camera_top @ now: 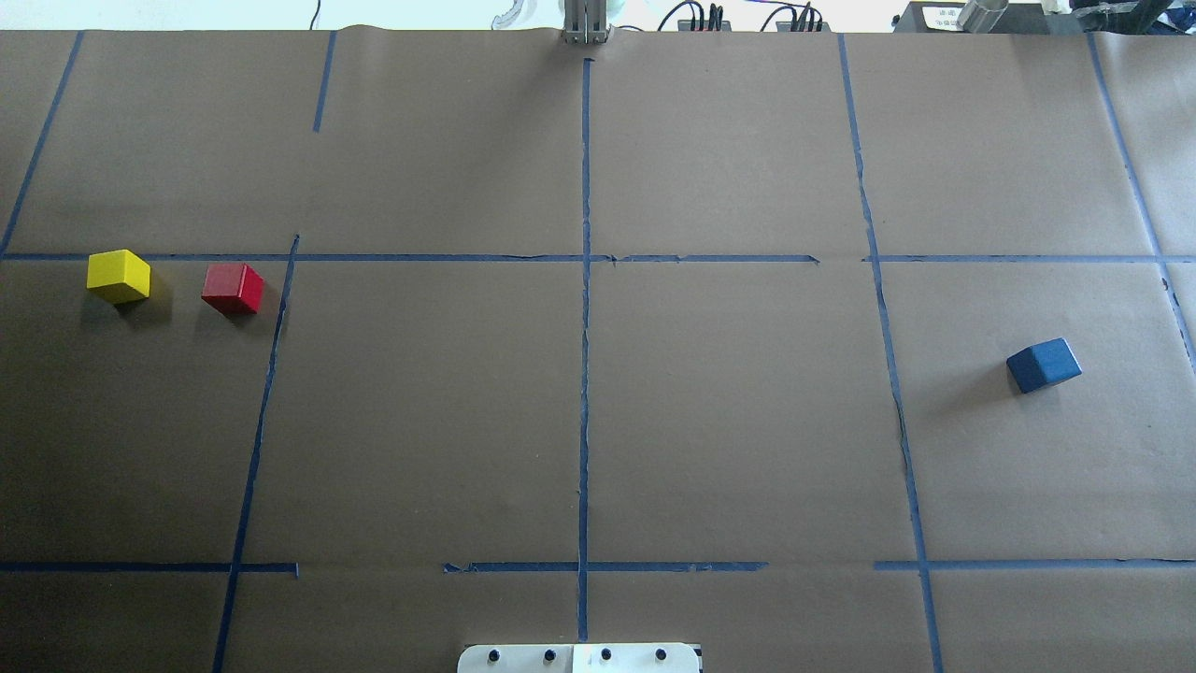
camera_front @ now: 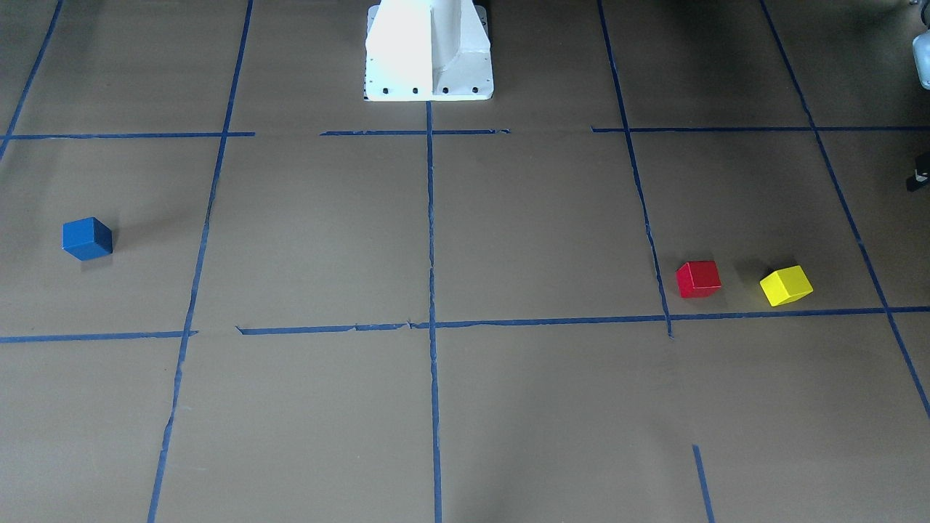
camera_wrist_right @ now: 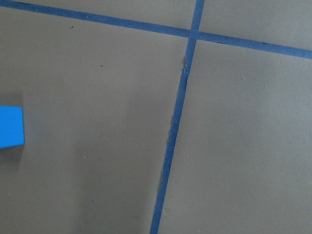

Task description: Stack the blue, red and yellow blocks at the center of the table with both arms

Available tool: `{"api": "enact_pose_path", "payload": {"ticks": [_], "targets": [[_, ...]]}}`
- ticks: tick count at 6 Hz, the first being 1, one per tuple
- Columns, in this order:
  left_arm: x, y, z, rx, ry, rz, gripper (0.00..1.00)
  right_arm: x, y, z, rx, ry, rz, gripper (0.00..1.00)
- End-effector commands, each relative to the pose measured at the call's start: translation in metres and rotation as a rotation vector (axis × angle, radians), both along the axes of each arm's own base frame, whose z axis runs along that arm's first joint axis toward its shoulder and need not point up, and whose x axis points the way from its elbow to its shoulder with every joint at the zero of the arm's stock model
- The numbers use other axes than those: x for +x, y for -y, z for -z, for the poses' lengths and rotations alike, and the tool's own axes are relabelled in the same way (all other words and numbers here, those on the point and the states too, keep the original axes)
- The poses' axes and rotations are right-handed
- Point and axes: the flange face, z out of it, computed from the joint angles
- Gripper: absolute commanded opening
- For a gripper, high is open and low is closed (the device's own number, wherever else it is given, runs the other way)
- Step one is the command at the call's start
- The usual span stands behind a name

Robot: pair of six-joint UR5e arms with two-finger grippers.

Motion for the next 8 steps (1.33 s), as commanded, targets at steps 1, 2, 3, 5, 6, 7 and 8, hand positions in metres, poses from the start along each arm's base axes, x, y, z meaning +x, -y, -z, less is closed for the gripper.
{"api": "enact_pose_path", "payload": {"ticks": [1,2,3,5,6,7,8], "targets": [[-0.001,-0.014,-0.008,0.048,-0.008,-0.007,1.0,-0.011,0.007,0.006,0.039,0.065,0.011,1.0],[-0.001,-0.014,-0.007,0.05,-0.008,-0.001,1.0,-0.047,0.022,0.022,0.048,0.086,0.041,1.0],[0.001,-0.014,-0.006,0.047,-0.037,-0.005,1.0,-0.082,0.03,0.039,0.074,0.099,0.042,1.0],[0.002,-0.016,-0.002,0.04,-0.074,-0.002,1.0,-0.155,0.032,0.075,0.031,0.149,-0.042,1.0],[0.003,-0.015,-0.002,0.039,-0.069,-0.002,1.0,-0.205,0.028,0.096,0.028,0.101,-0.09,1.0],[0.003,-0.015,-0.004,0.035,-0.066,-0.001,1.0,-0.22,0.025,0.097,0.027,0.086,-0.088,1.0],[0.003,-0.015,-0.002,0.04,-0.066,-0.001,1.0,-0.248,0.024,0.098,0.034,0.081,-0.042,1.0]]}}
